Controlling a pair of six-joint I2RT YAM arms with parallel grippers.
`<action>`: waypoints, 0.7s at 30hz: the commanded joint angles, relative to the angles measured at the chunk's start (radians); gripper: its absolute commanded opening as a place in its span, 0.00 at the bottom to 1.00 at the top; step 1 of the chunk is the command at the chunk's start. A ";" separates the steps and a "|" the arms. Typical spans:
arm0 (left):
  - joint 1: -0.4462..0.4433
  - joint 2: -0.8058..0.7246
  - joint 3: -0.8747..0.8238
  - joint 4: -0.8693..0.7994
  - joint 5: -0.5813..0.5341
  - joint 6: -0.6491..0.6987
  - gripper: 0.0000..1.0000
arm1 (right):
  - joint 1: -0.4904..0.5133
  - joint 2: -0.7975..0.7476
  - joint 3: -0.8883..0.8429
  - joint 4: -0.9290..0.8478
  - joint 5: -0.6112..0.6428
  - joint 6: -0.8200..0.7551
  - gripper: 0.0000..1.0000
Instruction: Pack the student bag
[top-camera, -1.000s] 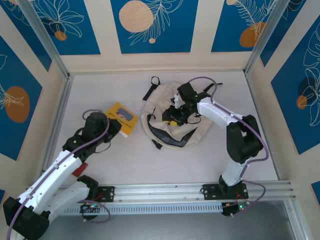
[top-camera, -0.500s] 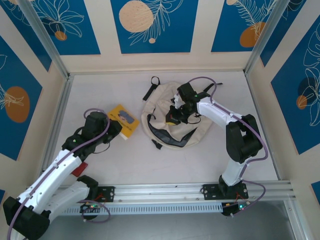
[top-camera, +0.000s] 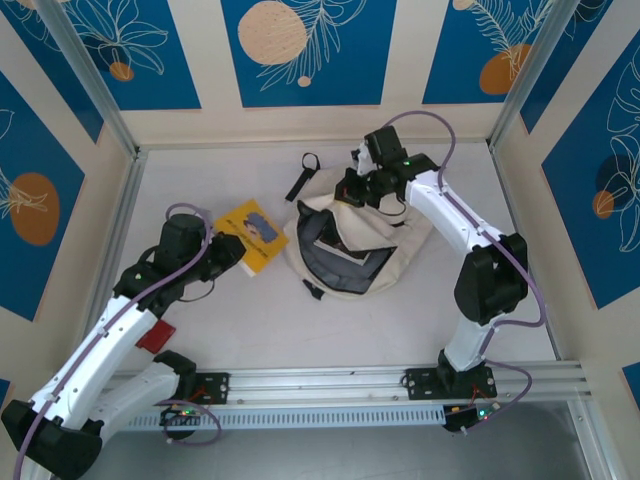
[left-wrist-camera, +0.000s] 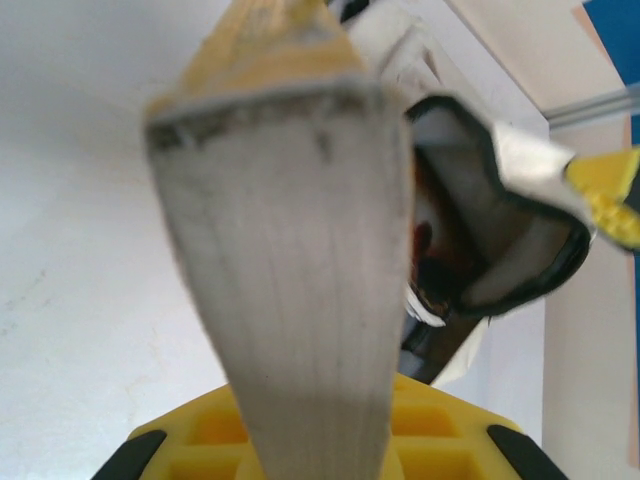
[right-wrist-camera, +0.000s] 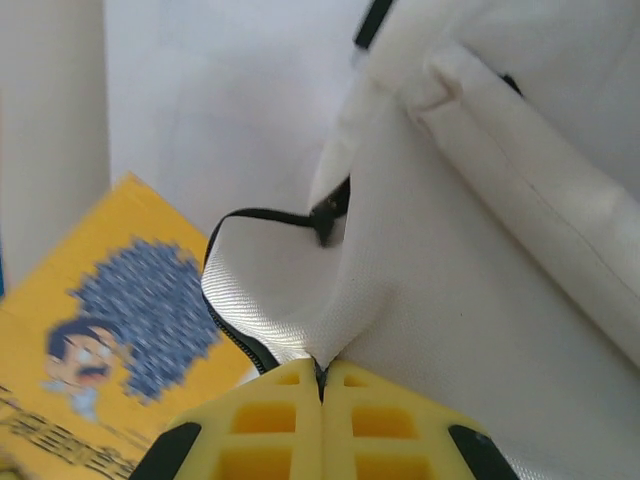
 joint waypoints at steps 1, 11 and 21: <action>0.010 -0.008 0.051 0.070 0.108 0.052 0.00 | -0.014 0.026 0.101 -0.005 -0.002 0.023 0.00; 0.010 -0.015 0.062 0.134 0.184 0.059 0.00 | -0.034 0.108 0.239 -0.002 -0.062 0.051 0.00; -0.031 0.072 -0.010 0.391 0.388 -0.028 0.00 | -0.035 0.098 0.227 -0.005 -0.103 0.052 0.00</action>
